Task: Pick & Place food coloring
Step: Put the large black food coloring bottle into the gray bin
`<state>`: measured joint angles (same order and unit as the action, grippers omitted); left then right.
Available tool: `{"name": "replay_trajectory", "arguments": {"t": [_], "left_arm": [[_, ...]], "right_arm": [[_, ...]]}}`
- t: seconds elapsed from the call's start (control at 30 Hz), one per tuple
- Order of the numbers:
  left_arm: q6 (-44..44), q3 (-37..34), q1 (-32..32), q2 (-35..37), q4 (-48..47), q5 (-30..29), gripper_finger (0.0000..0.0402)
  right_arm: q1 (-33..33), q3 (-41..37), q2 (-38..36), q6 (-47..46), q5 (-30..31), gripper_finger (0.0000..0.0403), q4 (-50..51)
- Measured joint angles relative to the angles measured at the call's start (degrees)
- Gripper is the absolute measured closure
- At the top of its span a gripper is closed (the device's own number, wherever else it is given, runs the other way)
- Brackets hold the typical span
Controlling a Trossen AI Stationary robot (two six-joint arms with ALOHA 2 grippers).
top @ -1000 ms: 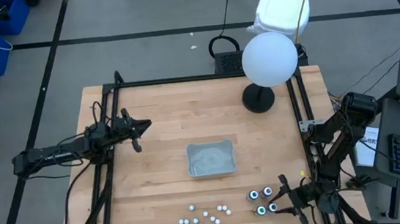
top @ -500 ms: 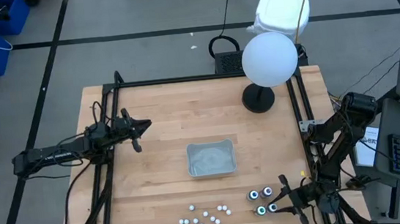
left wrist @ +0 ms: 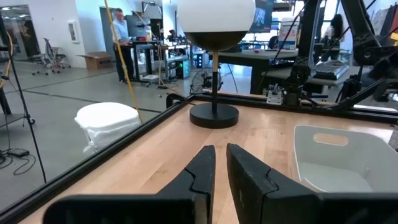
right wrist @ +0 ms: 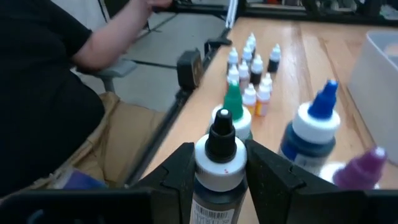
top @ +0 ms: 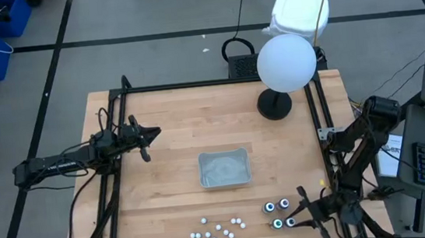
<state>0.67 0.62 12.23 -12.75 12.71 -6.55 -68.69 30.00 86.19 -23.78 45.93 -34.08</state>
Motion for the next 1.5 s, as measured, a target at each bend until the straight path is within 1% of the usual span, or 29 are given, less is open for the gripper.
{"name": "replay_trajectory", "arguments": {"t": [0.17,0.3,0.57,0.63,0.77,0.87,0.97,1.03,1.2,1.5], "left_arm": [[0.0,0.0,0.0,0.0,0.0,0.0,0.0355],[0.0,0.0,0.0,0.0,0.0,0.0,0.0355],[0.1,0.0,0.0,0.0,0.0,0.0,0.0355],[0.1,0.0,0.0,0.0,-0.1,0.0,0.0355],[0.2,0.0,0.0,0.0,-0.1,0.0,0.0355],[0.8,0.0,0.0,0.0,-0.2,0.0,0.0355],[1.0,0.0,0.0,0.0,-0.2,0.0,0.0355],[1.0,0.0,0.0,0.0,-0.2,0.0,0.0355],[1.1,0.0,0.0,0.0,-0.4,0.0,0.0355],[1.1,0.0,0.0,0.0,-0.5,0.0,0.0355]], "right_arm": [[0.0,0.0,-3.8,3.6,-2.6,0.0292,1.0],[0.0,0.0,-7.5,5.5,-2.7,0.0295,3.3],[0.0,0.0,-17.6,10.4,-3.2,0.0295,4.4],[0.1,0.0,-20.5,11.7,-4.1,0.0295,5.9],[1.7,1.9,-25.6,12.9,-4.2,0.0295,14.2],[4.1,4.7,-27.5,13.0,-5.0,0.0293,21.6],[7.6,8.1,-28.0,13.4,-8.8,0.0292,27.2],[10.0,9.9,-27.9,14.6,-11.3,0.0294,29.2],[16.5,12.7,-27.9,16.0,-15.8,0.0294,29.9],[29.7,14.5,-27.9,20.8,-28.9,0.0294,29.1]]}}
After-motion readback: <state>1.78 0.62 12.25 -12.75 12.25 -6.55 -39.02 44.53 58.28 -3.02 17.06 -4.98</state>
